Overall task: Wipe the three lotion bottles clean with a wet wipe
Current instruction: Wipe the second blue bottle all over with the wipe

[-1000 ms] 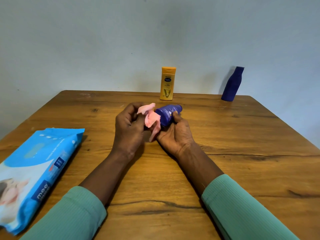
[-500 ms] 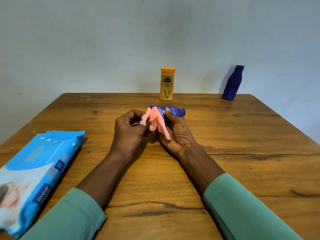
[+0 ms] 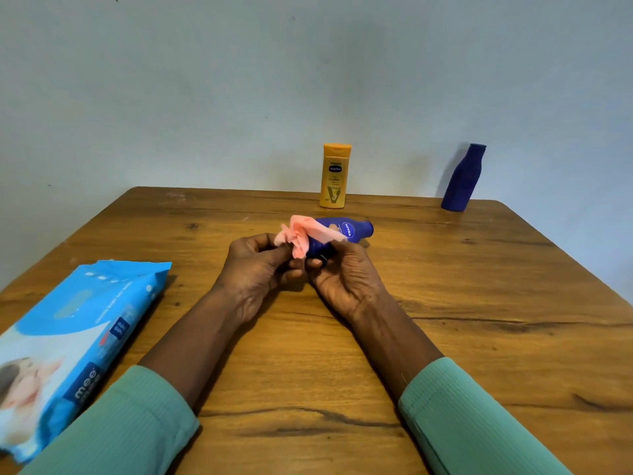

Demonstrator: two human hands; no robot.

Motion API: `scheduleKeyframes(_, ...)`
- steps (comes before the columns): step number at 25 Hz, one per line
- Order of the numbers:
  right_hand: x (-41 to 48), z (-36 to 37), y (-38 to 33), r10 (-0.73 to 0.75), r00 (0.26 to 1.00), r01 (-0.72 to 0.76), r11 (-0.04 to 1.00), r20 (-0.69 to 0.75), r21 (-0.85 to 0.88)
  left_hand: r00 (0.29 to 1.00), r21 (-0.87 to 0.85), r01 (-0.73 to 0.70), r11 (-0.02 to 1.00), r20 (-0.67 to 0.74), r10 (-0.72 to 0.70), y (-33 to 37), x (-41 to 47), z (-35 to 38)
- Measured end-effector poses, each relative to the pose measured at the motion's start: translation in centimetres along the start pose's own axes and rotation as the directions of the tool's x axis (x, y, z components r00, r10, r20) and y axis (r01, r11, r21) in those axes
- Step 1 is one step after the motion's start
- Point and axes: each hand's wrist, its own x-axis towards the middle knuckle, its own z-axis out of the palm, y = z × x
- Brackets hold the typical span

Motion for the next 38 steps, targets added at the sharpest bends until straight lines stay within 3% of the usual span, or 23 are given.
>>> scheduleKeyframes(3, -1.0, 0.7, 0.6, -0.116, 0.988, 0.145, 0.928, 0.105, -0.342, 0.988, -0.181, -0.101, 0.978, -0.137, 0.077, 0.6, 1.0, -1.2)
scheduleKeyframes(4, -1.6, 0.7, 1.0, -0.172, 0.975, 0.22, 0.822, 0.139, -0.526, 0.981, -0.217, -0.138, 0.966, -0.167, 0.103, 0.6, 1.2, -1.7)
scheduleKeyframes(6, -2.8, 0.4, 1.4, -0.314, 0.917, 0.377, 0.47, 0.248, -0.798, 0.965, -0.248, -0.217, 0.944, -0.201, 0.169, 0.7, 1.3, -2.6)
scheduleKeyframes(8, -3.3, -0.2, 1.5, -0.412, 0.834, 0.447, 0.115, 0.367, -0.887, 0.925, -0.168, -0.334, 0.927, -0.245, 0.289, 0.9, 0.8, -2.6)
scheduleKeyframes(9, -3.2, -0.5, 1.5, -0.424, 0.817, 0.428, -0.009, 0.391, -0.904, 0.888, -0.077, -0.41, 0.909, -0.262, 0.378, 0.9, 0.6, -2.4)
scheduleKeyframes(11, -3.1, -0.6, 1.6, -0.413, 0.822, 0.368, -0.139, 0.391, -0.919, 0.789, 0.105, -0.564, 0.819, -0.223, 0.572, 1.3, 0.0, -2.2)
scheduleKeyframes(13, -3.0, -0.3, 1.9, -0.401, 0.826, 0.351, -0.187, 0.397, -0.918, 0.742, 0.214, -0.64, 0.738, -0.08, 0.666, 1.5, -0.2, -2.6)
scheduleKeyframes(17, -2.4, 0.3, 1.9, -0.449, 0.791, 0.362, -0.203, 0.415, -0.91, 0.747, 0.406, -0.651, 0.641, 0.191, 0.637, 1.5, -0.3, -2.4)
scheduleKeyframes(20, -2.4, 0.2, 2.0, -0.405, 0.807, 0.36, -0.239, 0.43, -0.902, 0.683, 0.634, -0.619, 0.463, 0.145, 0.716, 1.3, -0.4, -1.6)
scheduleKeyframes(26, -1.8, 0.6, 1.9, -0.389, 0.808, 0.363, -0.264, 0.443, -0.894, 0.493, 0.732, -0.625, 0.27, 0.102, 0.864, 1.4, -0.7, -1.2)
scheduleKeyframes(31, -1.8, 0.5, 2.1, -0.391, 0.807, 0.37, -0.25, 0.443, -0.895, 0.46, 0.744, -0.647, 0.166, 0.208, 0.863, 1.4, -0.4, -1.2)
scheduleKeyframes(33, -1.8, 0.4, 2.0, -0.379, 0.807, 0.373, -0.268, 0.453, -0.888, 0.51, 0.761, -0.622, 0.182, 0.217, 0.833, 1.4, -0.1, -1.2)
scheduleKeyframes(35, -1.6, 0.2, 1.7, -0.359, 0.809, 0.352, -0.339, 0.466, -0.873, 0.563, 0.788, -0.561, 0.252, 0.141, 0.814, 1.5, 0.3, -1.3)
scheduleKeyframes(38, -1.4, 0.0, 1.6, -0.334, 0.826, 0.318, -0.39, 0.454, -0.864, 0.659, 0.728, -0.504, 0.465, -0.024, 0.752, 1.6, 0.8, -2.0)
